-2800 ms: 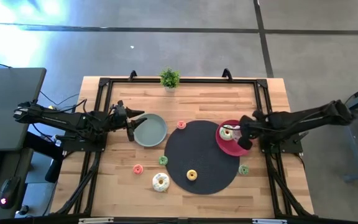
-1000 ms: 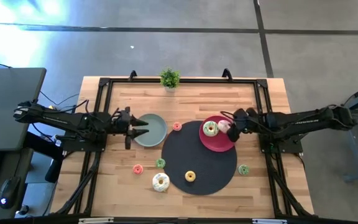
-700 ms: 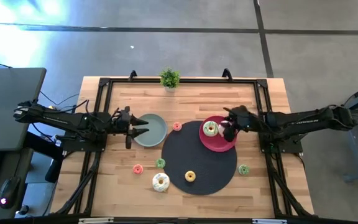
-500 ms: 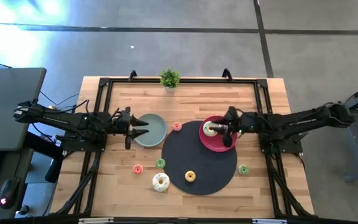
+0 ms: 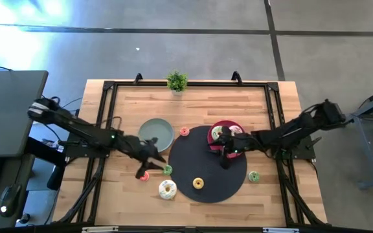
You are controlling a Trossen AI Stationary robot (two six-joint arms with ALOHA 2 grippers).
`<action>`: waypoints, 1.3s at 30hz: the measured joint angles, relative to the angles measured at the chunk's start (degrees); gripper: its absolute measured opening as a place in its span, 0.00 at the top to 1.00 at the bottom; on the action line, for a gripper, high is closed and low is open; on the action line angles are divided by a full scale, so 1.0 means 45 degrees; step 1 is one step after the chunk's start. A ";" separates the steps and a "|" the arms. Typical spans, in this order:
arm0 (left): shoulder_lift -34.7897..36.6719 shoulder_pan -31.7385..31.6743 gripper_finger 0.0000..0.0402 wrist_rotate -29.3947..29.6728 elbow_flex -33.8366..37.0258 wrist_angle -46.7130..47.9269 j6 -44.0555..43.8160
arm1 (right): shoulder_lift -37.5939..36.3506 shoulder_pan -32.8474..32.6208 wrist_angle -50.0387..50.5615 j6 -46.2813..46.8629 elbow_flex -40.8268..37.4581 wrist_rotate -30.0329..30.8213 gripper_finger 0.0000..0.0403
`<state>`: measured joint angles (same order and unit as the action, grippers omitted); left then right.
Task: Pick & Place donuts
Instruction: Put the large white donut on the red plate
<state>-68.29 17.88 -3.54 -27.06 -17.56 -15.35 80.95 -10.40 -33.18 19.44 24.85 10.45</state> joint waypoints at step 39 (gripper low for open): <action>-0.6164 0.0533 0.91 -0.2018 -0.3034 0.1759 0.0450 | 0.0572 -0.0398 0.3817 -0.5177 0.3597 -0.1257 0.63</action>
<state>-96.02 20.27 -12.62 -40.72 -9.65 -13.32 83.53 -12.19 -16.00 -3.86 41.04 4.80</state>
